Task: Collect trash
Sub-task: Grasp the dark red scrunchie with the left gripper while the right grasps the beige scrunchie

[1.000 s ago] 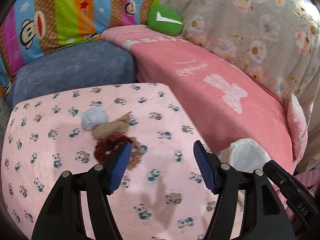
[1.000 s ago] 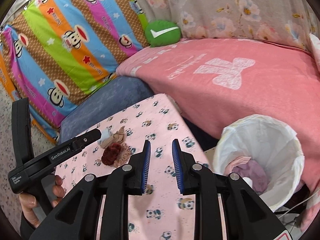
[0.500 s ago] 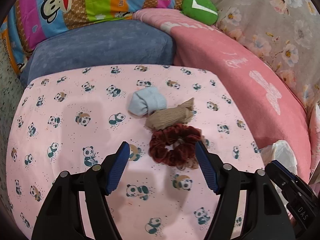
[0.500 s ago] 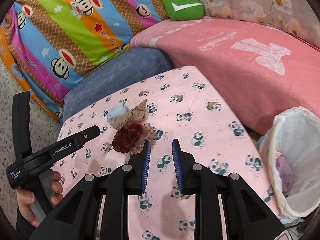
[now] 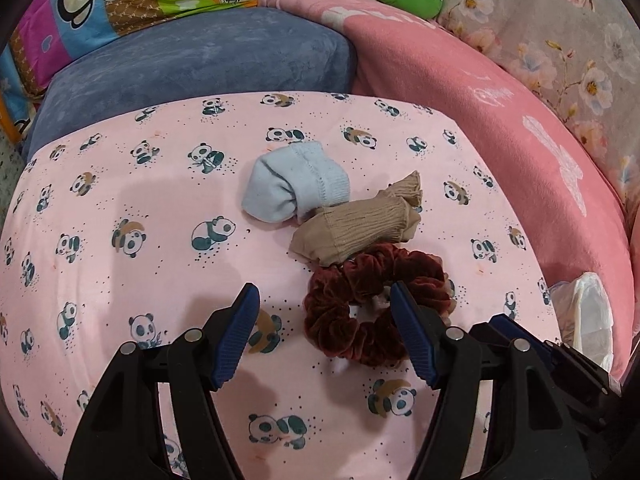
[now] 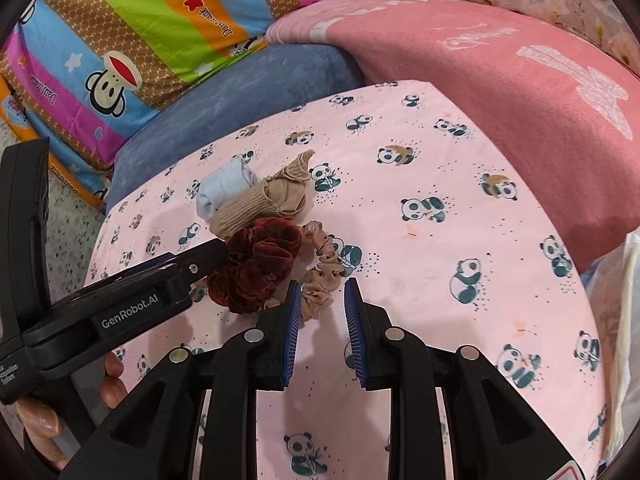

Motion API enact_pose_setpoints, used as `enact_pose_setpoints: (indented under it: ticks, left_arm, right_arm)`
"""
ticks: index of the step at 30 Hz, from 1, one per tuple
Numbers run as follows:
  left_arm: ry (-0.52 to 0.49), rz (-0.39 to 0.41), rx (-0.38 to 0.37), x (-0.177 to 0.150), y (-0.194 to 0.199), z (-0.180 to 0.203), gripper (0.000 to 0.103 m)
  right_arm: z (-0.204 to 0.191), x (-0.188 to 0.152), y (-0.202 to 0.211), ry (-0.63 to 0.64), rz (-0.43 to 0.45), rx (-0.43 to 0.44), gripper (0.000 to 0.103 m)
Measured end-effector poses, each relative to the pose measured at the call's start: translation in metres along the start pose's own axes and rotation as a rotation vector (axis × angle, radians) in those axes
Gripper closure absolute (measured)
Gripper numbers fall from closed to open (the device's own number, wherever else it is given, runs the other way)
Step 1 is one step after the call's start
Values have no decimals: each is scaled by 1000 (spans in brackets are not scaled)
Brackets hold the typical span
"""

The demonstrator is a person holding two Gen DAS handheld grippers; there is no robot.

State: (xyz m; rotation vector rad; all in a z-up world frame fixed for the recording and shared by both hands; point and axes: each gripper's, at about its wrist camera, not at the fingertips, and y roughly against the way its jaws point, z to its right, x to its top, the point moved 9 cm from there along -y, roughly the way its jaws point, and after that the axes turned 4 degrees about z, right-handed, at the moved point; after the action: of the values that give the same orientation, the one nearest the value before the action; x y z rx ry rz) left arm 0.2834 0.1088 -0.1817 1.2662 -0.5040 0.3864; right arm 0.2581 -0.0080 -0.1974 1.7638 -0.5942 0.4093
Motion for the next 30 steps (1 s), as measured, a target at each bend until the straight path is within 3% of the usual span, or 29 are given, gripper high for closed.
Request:
enact_pose_setpoints:
  ticks: [3,10,14,17,23,30]
  left_arm:
    - [-3,-14,0,-1,-6,-1,40]
    - [8,-51,-20,-9,-18,-4,56]
    - [-1,-57,-55,-11,-18,2,74]
    - [-5,-60,-64,-12,-16,5,81]
    - [-1,-64,-84,-16,-7,12,86]
    - [-13,-14,-105,-8,22,32,87]
  right_arm:
    - [0,-1,-11,1,-14,-2,78]
    - [-2,-4,-33,4,-43,-7,78]
    - [-3,-6,-38,21,-35,-15,78]
    - [-2,-7,-39,26,-36,-22,81]
    - [5,-13,-31,-3,-51,-12,90]
    - [12,-8,4,-26,21,-10,94]
